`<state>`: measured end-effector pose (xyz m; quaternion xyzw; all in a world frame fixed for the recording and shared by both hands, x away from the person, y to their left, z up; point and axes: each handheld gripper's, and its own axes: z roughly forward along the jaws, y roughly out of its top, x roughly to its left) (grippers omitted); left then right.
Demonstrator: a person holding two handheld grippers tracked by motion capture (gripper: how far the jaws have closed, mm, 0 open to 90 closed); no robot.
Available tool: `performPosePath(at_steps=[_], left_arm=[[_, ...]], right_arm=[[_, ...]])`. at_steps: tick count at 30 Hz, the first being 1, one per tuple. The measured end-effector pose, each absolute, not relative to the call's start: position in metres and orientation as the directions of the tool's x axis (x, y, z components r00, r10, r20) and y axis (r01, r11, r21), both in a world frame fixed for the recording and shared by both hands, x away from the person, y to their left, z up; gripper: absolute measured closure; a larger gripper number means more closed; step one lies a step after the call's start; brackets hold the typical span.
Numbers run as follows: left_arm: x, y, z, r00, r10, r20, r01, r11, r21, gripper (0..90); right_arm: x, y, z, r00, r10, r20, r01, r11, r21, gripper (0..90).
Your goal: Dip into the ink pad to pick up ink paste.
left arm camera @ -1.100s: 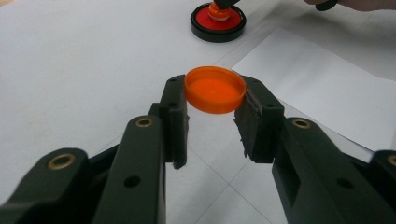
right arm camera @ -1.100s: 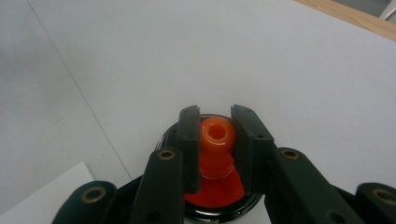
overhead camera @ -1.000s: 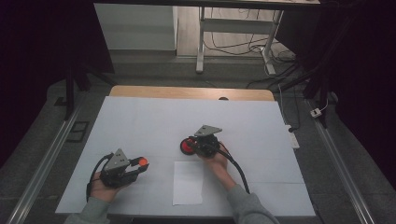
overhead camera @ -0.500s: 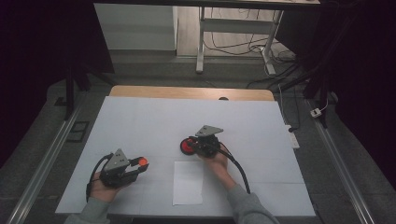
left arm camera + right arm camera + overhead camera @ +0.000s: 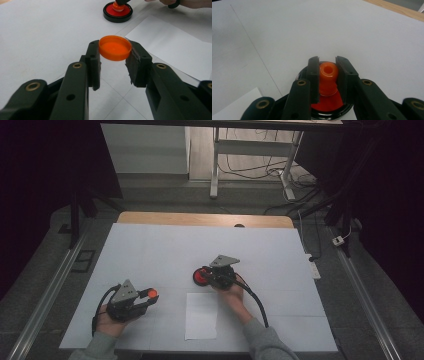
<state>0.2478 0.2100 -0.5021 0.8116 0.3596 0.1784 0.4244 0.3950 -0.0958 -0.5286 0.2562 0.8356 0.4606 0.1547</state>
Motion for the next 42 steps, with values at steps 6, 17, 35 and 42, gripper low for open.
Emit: performPosePath(at_steps=[6,17,35,42], left_arm=[[0.248,0.210,-0.502,0.677,0.736,-0.015,0.431,-0.380,0.818,64.7],[0.249,0.209,-0.502,0.679,0.734,-0.012,0.431,-0.385,0.816,64.7],[0.249,0.210,-0.503,0.679,0.734,-0.015,0.433,-0.384,0.816,64.7],[0.249,0.210,-0.503,0.681,0.732,-0.016,0.434,-0.386,0.814,64.7]], right_arm=[[0.398,-0.098,-0.527,-0.823,0.568,0.014,0.310,0.428,0.849,72.6],[0.394,-0.116,-0.490,-0.812,0.584,0.019,0.266,0.340,0.902,72.6],[0.395,-0.100,-0.508,-0.825,0.565,0.008,0.283,0.402,0.871,72.5],[0.396,-0.096,-0.515,-0.827,0.563,-0.008,0.284,0.430,0.857,72.5]])
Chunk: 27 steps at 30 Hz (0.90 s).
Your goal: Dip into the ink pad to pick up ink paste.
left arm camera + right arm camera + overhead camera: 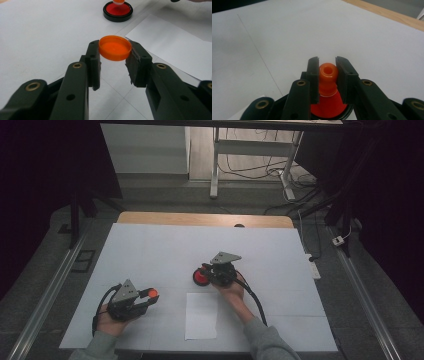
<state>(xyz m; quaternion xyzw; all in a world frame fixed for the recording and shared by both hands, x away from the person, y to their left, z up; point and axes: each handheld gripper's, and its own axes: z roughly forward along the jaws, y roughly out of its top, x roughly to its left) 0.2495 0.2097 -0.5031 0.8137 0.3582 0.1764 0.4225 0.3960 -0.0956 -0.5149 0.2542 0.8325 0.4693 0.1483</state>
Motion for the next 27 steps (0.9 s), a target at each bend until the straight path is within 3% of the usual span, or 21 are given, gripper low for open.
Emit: performPosePath(at_steps=[9,27], left_arm=[[0.249,0.210,-0.503,0.681,0.732,-0.015,0.435,-0.387,0.813,64.7],[0.249,0.210,-0.503,0.680,0.733,-0.016,0.434,-0.385,0.814,64.7]], right_arm=[[0.397,-0.092,-0.525,-0.825,0.564,-0.039,0.285,0.473,0.834,72.6],[0.394,-0.094,-0.530,-0.813,0.581,-0.038,0.278,0.445,0.852,72.9]])
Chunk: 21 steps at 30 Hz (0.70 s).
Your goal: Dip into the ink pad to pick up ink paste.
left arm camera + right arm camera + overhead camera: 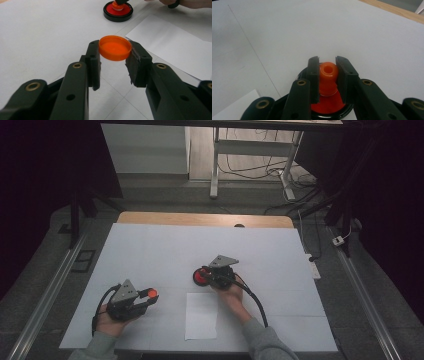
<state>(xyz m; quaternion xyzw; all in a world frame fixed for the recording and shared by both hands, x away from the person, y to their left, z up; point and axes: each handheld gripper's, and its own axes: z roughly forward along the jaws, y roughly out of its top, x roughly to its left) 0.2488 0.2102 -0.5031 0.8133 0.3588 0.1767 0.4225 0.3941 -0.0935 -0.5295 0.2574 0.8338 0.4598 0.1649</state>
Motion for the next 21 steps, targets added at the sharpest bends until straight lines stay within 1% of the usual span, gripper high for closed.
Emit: performPosePath(at_steps=[17,21], left_arm=[[0.2491,0.2101,-0.5032,0.679,0.734,-0.013,0.435,-0.388,0.813,64.7],[0.2493,0.2111,-0.5029,0.676,0.737,-0.016,0.434,-0.381,0.816,64.7]], right_arm=[[0.3936,-0.0943,-0.5310,-0.814,0.581,-0.031,0.276,0.433,0.858,72.8],[0.3960,-0.0999,-0.5284,-0.814,0.580,-0.017,0.266,0.400,0.877,72.5]])
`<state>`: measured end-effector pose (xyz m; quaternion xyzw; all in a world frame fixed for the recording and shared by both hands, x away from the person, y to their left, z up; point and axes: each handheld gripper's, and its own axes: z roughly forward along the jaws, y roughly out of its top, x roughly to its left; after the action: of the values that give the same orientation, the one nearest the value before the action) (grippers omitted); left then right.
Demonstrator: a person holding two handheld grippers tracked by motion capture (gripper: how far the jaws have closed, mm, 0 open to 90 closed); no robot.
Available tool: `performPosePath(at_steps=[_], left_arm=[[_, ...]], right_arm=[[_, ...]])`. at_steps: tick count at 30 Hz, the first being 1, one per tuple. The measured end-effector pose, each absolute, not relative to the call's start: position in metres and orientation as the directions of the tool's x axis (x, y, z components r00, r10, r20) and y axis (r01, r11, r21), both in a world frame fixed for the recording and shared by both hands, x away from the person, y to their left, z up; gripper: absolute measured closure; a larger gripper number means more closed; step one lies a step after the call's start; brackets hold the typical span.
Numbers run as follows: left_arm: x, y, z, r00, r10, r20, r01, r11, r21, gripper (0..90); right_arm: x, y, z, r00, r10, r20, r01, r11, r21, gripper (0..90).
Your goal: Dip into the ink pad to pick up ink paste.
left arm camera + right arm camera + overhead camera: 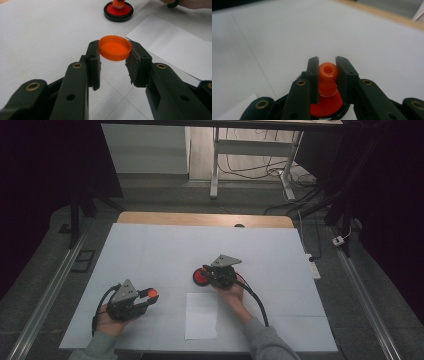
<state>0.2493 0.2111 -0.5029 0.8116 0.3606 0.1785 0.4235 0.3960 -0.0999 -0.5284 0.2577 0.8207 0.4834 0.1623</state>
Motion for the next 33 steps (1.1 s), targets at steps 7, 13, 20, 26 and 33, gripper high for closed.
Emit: performPosePath(at_steps=[7,13,20,26,33], left_arm=[[0.250,0.211,-0.503,0.673,0.739,-0.014,0.436,-0.382,0.815,64.7],[0.250,0.211,-0.503,0.674,0.738,-0.013,0.436,-0.384,0.814,64.7],[0.250,0.212,-0.503,0.673,0.739,-0.017,0.436,-0.379,0.816,64.7],[0.250,0.212,-0.503,0.674,0.739,-0.015,0.435,-0.380,0.817,64.7],[0.251,0.212,-0.504,0.674,0.738,-0.016,0.435,-0.380,0.816,64.7]], right_arm=[[0.391,-0.121,-0.493,-0.802,0.596,0.033,0.237,0.267,0.934,72.5],[0.389,-0.127,-0.491,-0.801,0.598,0.046,0.257,0.274,0.927,72.5],[0.389,-0.129,-0.491,-0.799,0.599,0.056,0.272,0.276,0.922,72.4],[0.387,-0.132,-0.490,-0.800,0.597,0.066,0.279,0.271,0.921,72.4],[0.384,-0.135,-0.488,-0.803,0.592,0.068,0.276,0.269,0.923,72.4]])
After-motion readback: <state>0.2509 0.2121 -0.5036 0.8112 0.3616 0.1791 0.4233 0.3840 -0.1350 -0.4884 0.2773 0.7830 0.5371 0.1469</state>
